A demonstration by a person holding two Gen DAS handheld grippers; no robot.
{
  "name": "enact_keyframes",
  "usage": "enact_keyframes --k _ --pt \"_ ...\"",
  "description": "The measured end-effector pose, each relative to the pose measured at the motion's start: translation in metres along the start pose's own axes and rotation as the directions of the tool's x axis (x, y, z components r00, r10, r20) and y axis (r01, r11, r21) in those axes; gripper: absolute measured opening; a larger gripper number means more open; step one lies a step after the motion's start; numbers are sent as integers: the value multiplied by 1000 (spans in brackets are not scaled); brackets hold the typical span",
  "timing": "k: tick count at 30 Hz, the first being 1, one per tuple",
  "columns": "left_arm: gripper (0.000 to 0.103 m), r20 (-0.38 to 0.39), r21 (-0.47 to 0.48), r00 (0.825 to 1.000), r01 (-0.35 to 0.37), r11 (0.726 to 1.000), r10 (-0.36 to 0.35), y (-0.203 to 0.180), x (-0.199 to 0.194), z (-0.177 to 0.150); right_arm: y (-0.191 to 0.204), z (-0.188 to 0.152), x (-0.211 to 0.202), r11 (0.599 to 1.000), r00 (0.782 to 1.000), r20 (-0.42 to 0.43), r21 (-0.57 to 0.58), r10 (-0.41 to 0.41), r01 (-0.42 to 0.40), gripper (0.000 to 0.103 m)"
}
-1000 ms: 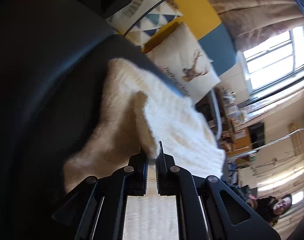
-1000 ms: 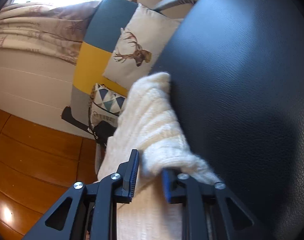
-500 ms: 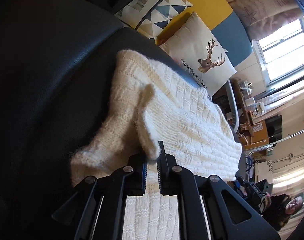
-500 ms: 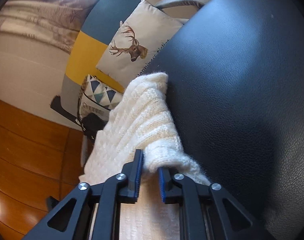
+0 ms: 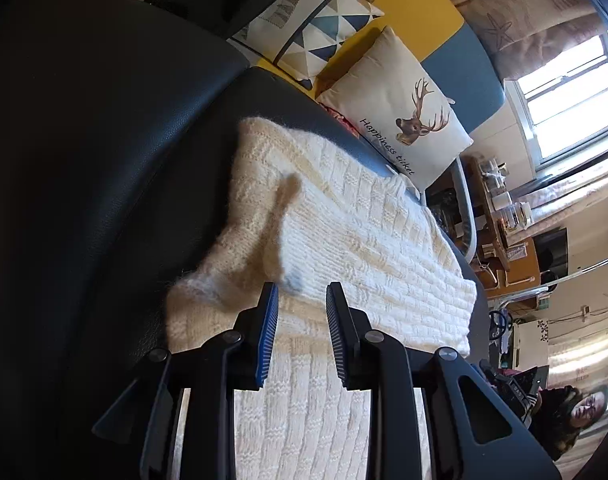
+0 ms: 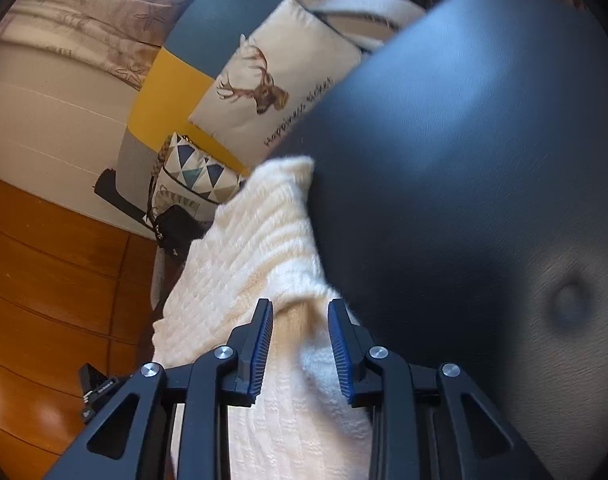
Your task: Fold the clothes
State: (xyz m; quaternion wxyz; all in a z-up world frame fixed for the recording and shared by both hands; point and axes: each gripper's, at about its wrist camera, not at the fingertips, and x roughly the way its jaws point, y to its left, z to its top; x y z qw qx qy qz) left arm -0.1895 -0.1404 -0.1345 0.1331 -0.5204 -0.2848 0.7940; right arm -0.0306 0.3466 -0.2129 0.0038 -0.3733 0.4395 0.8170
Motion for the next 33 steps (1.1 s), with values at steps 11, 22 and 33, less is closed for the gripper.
enact_keyframes --k 11,22,33 --pt "27 53 -19 999 11 1000 -10 5 -8 -16 50 82 63 968 984 -18 -182 -180 174 30" --pt "27 41 111 997 63 992 -68 -37 1 -22 71 88 89 878 956 24 -390 -293 279 6" --pt "27 -29 216 993 117 969 -113 -91 23 -35 43 91 85 952 975 -96 -255 -201 171 36"
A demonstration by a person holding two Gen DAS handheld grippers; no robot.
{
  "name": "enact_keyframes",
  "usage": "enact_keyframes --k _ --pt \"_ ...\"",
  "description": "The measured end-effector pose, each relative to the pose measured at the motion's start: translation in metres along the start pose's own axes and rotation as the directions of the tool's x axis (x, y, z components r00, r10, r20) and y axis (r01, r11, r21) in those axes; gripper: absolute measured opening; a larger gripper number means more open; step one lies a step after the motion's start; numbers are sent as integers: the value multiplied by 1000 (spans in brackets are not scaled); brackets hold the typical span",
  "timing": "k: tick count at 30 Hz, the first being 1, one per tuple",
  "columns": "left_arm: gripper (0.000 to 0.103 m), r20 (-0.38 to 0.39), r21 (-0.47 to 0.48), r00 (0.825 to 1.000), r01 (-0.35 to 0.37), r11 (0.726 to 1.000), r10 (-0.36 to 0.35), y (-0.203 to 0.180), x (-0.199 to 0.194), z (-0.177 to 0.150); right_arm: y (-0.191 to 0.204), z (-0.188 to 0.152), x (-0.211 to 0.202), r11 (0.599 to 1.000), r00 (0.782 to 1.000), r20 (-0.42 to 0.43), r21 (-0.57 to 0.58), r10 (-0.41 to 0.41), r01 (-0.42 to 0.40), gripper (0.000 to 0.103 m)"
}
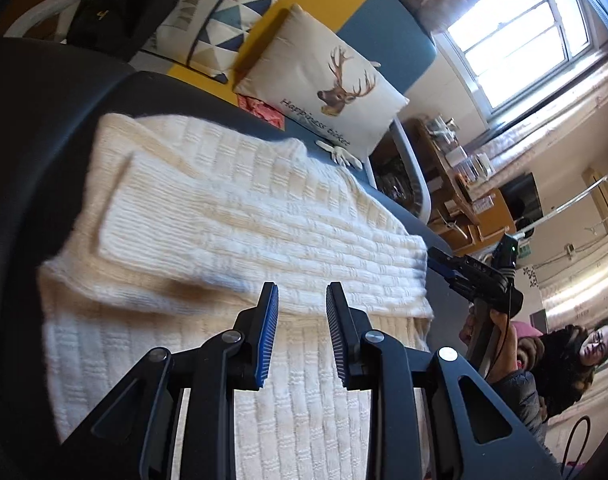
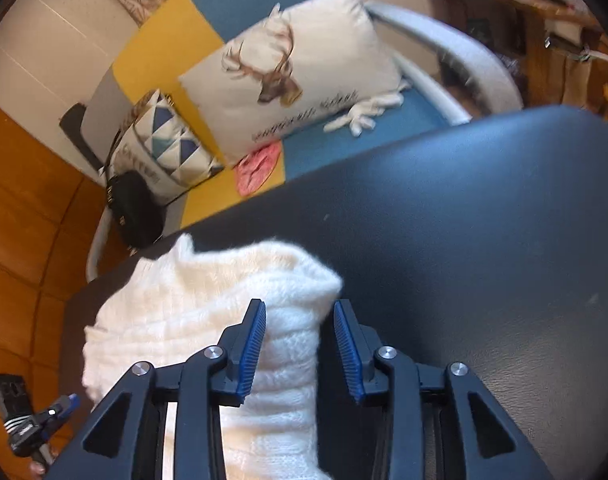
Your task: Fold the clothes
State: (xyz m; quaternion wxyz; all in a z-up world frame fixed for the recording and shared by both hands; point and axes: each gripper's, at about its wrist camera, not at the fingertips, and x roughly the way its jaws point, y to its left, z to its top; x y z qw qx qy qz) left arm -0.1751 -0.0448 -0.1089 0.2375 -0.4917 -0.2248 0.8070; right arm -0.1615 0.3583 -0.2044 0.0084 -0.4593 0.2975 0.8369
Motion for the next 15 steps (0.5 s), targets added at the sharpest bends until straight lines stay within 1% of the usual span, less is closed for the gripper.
enact_keyframes --k 1,3,5,6,9,11,12,13,14,15 --pt "27 -7 6 1000 3 1000 -3 -3 2 -2 0 1 3 1000 1000 -10 -1 3 -3 36" --pt "27 -25 12 1000 6 1000 -6 -6 7 -6 4 4 9 999 999 -24 -23 -25 24 36" --pt "27 -41 16 999 3 1000 -2 -9 10 -9 14 0 17 996 998 -31 -78 -47 45 36" --pt "27 -49 19 999 3 1000 -2 -9 12 -11 19 -3 21 991 997 -27 -116 -77 74 36" --pt "27 -58 24 998 -1 1000 2 -8 11 -14 21 -2 38 989 990 -107 -125 -94 81 36" --pt "27 -56 21 998 1 1000 0 -8 10 -15 19 -2 41 989 987 -122 -118 -101 87 36" --pt "27 -54 20 999 2 1000 -1 -8 9 -16 18 -2 43 989 986 -129 -115 -106 91 27" --pt "27 -52 20 999 3 1000 -2 -8 8 -16 23 -3 39 982 984 -102 -135 -148 133 20" --pt "27 -51 19 999 4 1000 -3 -8 7 -16 28 -4 35 973 983 -59 -162 -173 161 15" --pt "27 -50 18 999 4 1000 -4 -7 6 -16 41 -4 30 955 976 -27 -213 -215 205 11"
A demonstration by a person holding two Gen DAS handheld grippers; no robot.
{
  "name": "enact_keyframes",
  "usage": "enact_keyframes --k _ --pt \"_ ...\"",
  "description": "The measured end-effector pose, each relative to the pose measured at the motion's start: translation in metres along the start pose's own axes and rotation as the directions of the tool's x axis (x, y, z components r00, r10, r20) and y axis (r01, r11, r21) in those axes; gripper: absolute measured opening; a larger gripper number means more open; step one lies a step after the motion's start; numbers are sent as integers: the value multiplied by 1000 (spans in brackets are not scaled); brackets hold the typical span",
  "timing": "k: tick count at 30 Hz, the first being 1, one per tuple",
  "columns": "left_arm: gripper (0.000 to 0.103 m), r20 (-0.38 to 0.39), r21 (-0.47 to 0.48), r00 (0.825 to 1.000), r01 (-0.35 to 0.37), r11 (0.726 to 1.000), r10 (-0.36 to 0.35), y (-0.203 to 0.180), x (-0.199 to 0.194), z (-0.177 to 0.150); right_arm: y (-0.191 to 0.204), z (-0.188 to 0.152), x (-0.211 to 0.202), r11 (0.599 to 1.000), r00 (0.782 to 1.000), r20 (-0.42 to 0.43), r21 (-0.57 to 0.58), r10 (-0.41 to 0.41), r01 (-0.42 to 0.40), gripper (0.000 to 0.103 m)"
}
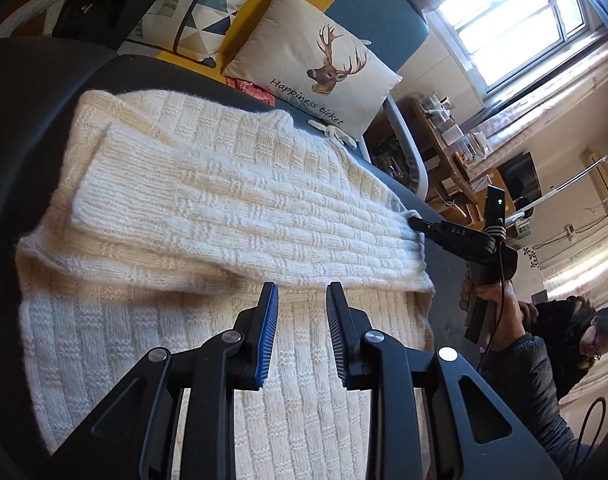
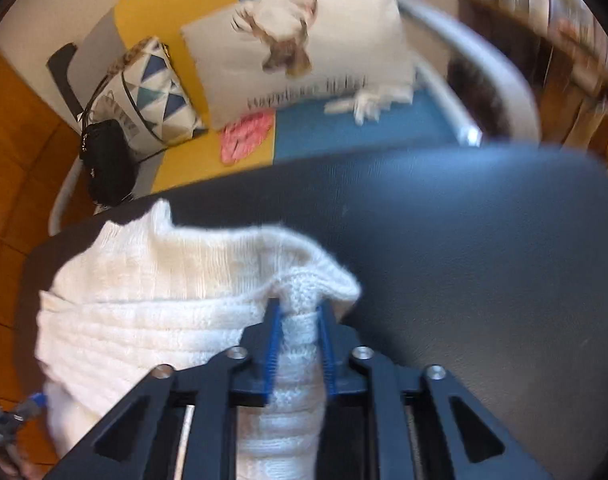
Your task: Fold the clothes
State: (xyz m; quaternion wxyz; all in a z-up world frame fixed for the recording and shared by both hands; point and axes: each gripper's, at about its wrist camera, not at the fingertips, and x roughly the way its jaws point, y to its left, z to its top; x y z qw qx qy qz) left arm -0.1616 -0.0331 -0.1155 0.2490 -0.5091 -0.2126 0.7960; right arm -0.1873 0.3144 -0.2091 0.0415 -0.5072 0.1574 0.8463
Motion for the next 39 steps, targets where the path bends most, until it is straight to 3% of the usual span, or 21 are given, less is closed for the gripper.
enact_keyframes --k 2,4,6,7,10,11,13,16,17,20,24,27,33,34,36,39 --pt "27 3 -2 1000 1 1000 -1 1 -2 -1 23 4 -15 990 994 52 -97 -94 99 9" --pt "27 4 5 1000 3 1000 -3 1 -2 -1 51 14 -39 966 974 160 -176 -163 190 9" --pt "27 2 16 1000 -2 1000 2 -2 1 -1 58 13 -34 942 955 186 -203 -231 268 9" --pt "27 2 22 1000 -1 1000 1 -4 1 -1 57 15 -19 940 961 127 -209 -247 269 9" --pt "27 6 51 1000 5 999 -5 -14 0 0 39 19 -2 973 983 51 -142 -176 181 14" --pt "27 9 62 1000 5 998 -5 -18 -1 2 28 21 -3 986 989 32 -83 -143 145 23" --pt "27 10 82 1000 14 997 -15 -25 -1 6 6 22 -17 999 999 31 18 -30 29 24" --pt "27 2 129 1000 17 991 -18 -42 7 12 -16 3 -51 999 996 69 22 48 -49 25" --pt "27 -6 142 1000 19 990 -18 -47 12 15 -23 -8 -62 998 995 75 -36 63 -60 25" --pt "27 -43 172 999 31 985 -23 -63 34 23 -15 -50 -89 984 997 64 -178 45 -33 25" --pt "27 -94 207 995 47 977 -28 -86 71 31 8 -107 -97 917 983 147 -368 -109 157 25" --pt "27 -130 230 991 61 971 -32 -105 97 37 16 -123 -87 897 981 161 -409 -112 170 25" --pt "27 -182 257 983 76 964 -28 -133 140 50 16 -114 -61 907 988 151 -408 -43 102 25" --pt "27 -192 257 981 69 964 -19 -134 147 52 15 -111 -57 915 988 148 -392 -42 98 23" --pt "27 -219 253 976 63 965 -6 -135 162 54 12 -107 -55 933 990 139 -353 -20 69 10" --pt "27 -245 277 969 48 960 23 -138 179 51 7 -104 -63 953 990 140 -301 33 11 5"
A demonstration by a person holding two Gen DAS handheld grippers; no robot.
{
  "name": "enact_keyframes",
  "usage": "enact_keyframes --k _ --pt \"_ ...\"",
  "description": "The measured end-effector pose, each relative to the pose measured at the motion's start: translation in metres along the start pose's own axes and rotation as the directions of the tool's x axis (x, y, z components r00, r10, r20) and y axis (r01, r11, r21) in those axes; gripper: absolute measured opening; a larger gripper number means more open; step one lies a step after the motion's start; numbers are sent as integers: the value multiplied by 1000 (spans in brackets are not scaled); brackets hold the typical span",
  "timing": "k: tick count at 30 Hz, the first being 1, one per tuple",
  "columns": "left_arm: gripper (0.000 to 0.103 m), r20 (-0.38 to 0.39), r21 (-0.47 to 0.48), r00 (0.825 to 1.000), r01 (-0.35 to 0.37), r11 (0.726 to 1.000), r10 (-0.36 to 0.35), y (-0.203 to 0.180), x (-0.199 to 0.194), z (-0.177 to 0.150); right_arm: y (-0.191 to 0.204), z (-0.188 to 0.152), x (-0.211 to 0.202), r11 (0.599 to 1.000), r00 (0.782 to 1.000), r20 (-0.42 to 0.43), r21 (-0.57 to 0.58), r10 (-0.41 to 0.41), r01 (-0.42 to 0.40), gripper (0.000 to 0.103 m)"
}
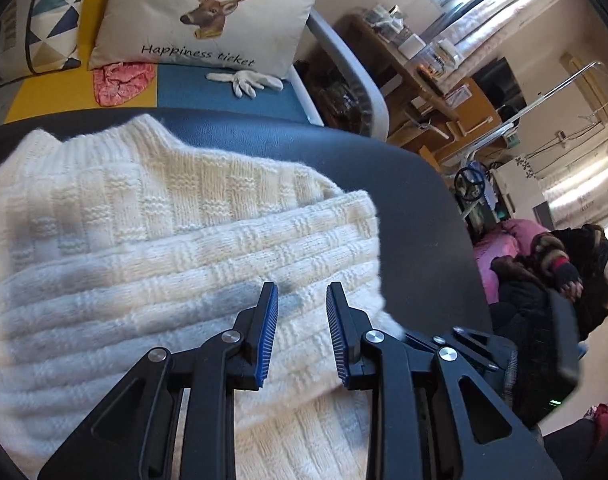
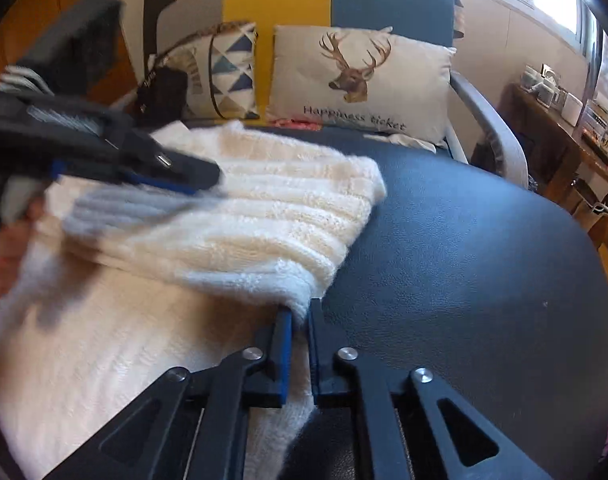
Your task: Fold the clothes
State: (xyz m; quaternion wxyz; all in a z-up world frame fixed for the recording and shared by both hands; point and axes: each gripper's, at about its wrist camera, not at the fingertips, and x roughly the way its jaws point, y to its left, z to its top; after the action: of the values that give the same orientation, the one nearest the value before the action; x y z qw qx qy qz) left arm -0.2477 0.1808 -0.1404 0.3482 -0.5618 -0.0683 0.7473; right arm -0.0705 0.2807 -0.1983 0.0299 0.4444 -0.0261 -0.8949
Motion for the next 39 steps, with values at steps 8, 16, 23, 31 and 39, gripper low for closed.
enact_keyframes --k 8,16,23,31,39 --pt "27 -30 30 1000 -5 1000 6 -5 16 2 1 -35 6 990 991 -27 -47 -134 132 2" --pt "27 -40 68 999 23 997 -21 -22 24 10 -18 -29 -31 991 1000 20 135 -13 10 20" --pt "27 -53 23 998 44 999 -43 -17 34 16 8 9 -12 980 996 1 181 85 -84 28" --pt "27 -40 71 998 47 996 -44 -25 40 16 18 -3 -1 985 997 -82 173 14 1 1" --pt "28 -13 8 994 104 995 -104 -14 24 15 9 13 -22 963 998 13 260 65 -66 30"
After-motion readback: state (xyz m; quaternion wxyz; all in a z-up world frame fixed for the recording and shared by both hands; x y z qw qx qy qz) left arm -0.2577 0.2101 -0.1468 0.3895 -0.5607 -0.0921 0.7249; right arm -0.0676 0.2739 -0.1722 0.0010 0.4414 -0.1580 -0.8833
